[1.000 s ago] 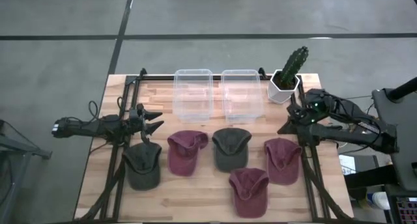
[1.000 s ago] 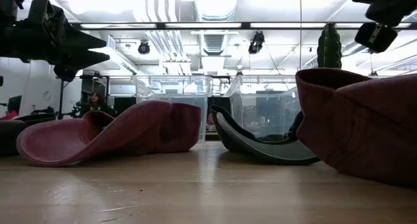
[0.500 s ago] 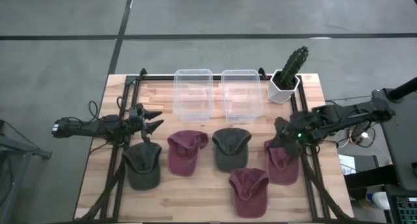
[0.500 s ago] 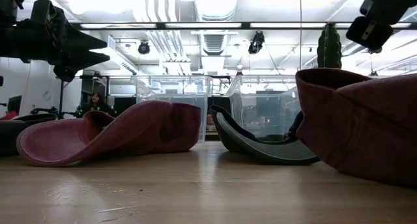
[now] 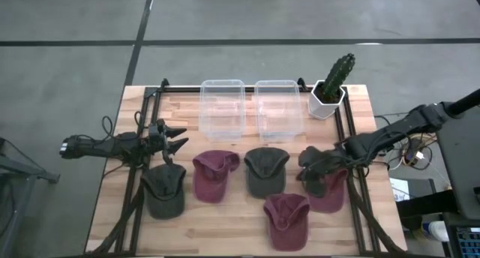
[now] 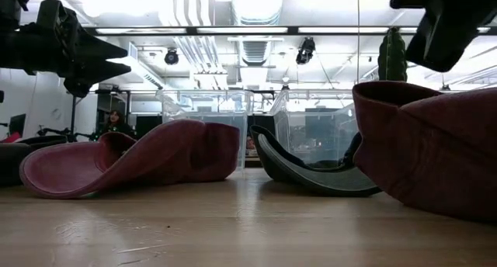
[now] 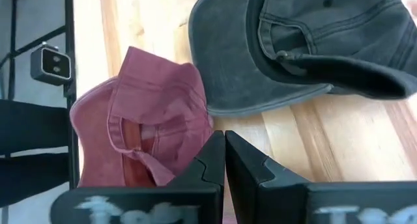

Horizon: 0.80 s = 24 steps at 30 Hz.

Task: Pick & Place hat
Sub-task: Put the right black cap into the right transparent bin

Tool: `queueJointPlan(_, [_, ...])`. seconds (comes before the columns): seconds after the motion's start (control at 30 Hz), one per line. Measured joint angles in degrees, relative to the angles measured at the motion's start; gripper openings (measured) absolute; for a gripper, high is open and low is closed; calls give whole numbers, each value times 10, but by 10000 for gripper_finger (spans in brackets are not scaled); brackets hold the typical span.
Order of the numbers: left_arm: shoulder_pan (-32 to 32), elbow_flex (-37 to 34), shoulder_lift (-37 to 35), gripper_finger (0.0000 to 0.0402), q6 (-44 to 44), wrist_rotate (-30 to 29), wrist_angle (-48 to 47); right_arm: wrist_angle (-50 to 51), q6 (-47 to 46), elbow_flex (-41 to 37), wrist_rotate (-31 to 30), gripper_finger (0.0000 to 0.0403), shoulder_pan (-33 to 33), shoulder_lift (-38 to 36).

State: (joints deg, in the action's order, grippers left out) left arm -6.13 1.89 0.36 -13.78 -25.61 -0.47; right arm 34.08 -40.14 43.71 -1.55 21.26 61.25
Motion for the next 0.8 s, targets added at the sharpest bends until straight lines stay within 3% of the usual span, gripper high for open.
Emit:
queueJointPlan(0.27, [0, 0, 0, 208, 1, 0, -1, 1, -63, 39, -2, 34, -38, 52])
queueJointPlan(0.43, [0, 0, 0, 208, 1, 0, -2, 1, -97, 49, -1, 88, -47, 78])
queueJointPlan(0.8, [0, 0, 0, 208, 1, 0, -3, 0, -266, 51, 0, 210, -48, 131])
